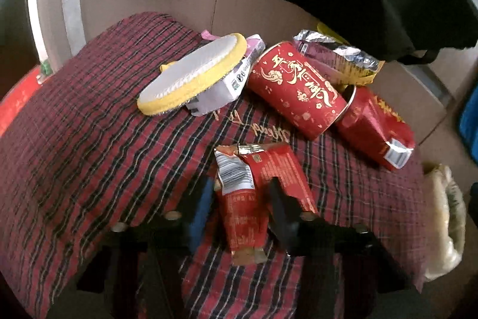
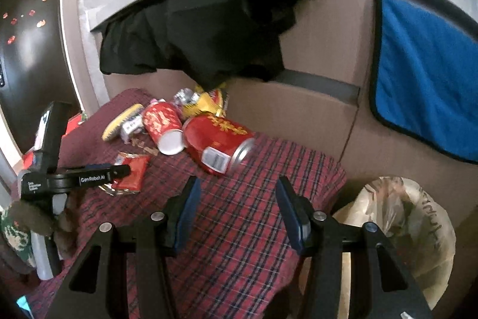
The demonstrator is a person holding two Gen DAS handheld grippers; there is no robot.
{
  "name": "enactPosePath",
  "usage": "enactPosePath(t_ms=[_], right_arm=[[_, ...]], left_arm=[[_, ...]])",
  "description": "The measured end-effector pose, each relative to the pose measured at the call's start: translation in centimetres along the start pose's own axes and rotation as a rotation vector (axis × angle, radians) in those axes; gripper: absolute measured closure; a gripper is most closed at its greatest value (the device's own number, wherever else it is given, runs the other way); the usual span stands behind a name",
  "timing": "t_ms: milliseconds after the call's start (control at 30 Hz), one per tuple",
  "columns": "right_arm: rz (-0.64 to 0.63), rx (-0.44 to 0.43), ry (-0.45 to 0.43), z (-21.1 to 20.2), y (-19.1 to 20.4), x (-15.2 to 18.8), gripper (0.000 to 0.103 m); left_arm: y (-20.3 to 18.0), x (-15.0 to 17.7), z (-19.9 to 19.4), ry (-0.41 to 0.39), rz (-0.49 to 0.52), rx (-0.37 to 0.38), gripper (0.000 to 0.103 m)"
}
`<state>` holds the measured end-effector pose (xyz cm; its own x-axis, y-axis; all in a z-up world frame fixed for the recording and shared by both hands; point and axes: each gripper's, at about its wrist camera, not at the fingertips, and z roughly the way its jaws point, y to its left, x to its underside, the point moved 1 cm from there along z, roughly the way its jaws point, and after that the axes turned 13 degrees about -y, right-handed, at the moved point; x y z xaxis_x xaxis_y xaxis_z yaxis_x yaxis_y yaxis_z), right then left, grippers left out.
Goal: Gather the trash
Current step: 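Grasp the red snack wrapper strips with the left gripper, then grasp the round yellow-rimmed lid edge-on with the right gripper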
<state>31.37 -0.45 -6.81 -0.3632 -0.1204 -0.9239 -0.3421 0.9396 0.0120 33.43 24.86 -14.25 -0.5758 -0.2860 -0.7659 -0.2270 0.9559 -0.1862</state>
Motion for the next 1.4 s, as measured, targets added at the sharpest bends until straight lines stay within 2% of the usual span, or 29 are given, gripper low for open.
enactPosePath(t_ms=[67,233,367,400,567,667,733,800,1000,1067,1133,1200,1300,1400], right_arm=[[-0.001,-0.003,0.013,0.4,-0.4,0.1,0.054],[0.009,-0.053,0.028,1.2,0.1,-0.6,0.054],[-0.018,-0.095,0.023,2.2,2.5,-1.7,0.054],[-0.014,-0.129,0.027,2.7,3.6,-2.1,0.054],[-0.031,-0.219,0.022,5.6,9.3,-4.1,0.054],[-0.062,-0.251,0.07,8.5,13.7,-4.6,0.054],[-0.074,-0.263,0.097,10.3,15.9,-4.6,0.059],[-0.087,-0.263,0.117,12.7,18.1,-4.9,0.06],[-0.103,-0.165,0.137,18.3,20.5,-5.0,0.06],[-0.093,-0.164,0.173,20.0,20.9,-4.7,0.064],[-0.073,-0.16,0.181,20.3,21.3,-4.4,0.067],[-0.081,-0.173,0.134,19.7,22.1,-4.6,0.072],[-0.112,-0.23,0.104,19.2,23.7,-4.9,0.074],[-0.125,-0.298,0.131,19.5,25.3,-4.5,0.075]], left_arm=[[0.2,0.0,-0.2,-0.004,-0.014,0.024,0.083],[2.3,-0.4,-3.9,-0.082,-0.05,0.053,0.086],[4.7,-1.5,-8.1,-0.185,-0.054,0.036,0.086],[5.7,-1.8,-9.4,-0.212,-0.054,0.022,0.086],[10.5,-2.4,-12.0,-0.272,-0.089,-0.022,0.086],[13.1,-2.1,-12.8,-0.281,-0.131,-0.032,0.086],[14.8,-1.9,-13.0,-0.278,-0.162,-0.035,0.086],[15.9,-1.6,-13.2,-0.278,-0.184,-0.034,0.085],[19.5,-0.5,-13.7,-0.278,-0.245,-0.047,0.085],[20.6,-0.1,-13.7,-0.271,-0.266,-0.049,0.085],[21.1,0.2,-13.6,-0.266,-0.277,-0.05,0.085],[21.4,0.3,-13.3,-0.258,-0.286,-0.049,0.085],[21.7,0.4,-13.0,-0.25,-0.298,-0.045,0.085],[21.8,0.3,-12.7,-0.249,-0.303,-0.042,0.085]])
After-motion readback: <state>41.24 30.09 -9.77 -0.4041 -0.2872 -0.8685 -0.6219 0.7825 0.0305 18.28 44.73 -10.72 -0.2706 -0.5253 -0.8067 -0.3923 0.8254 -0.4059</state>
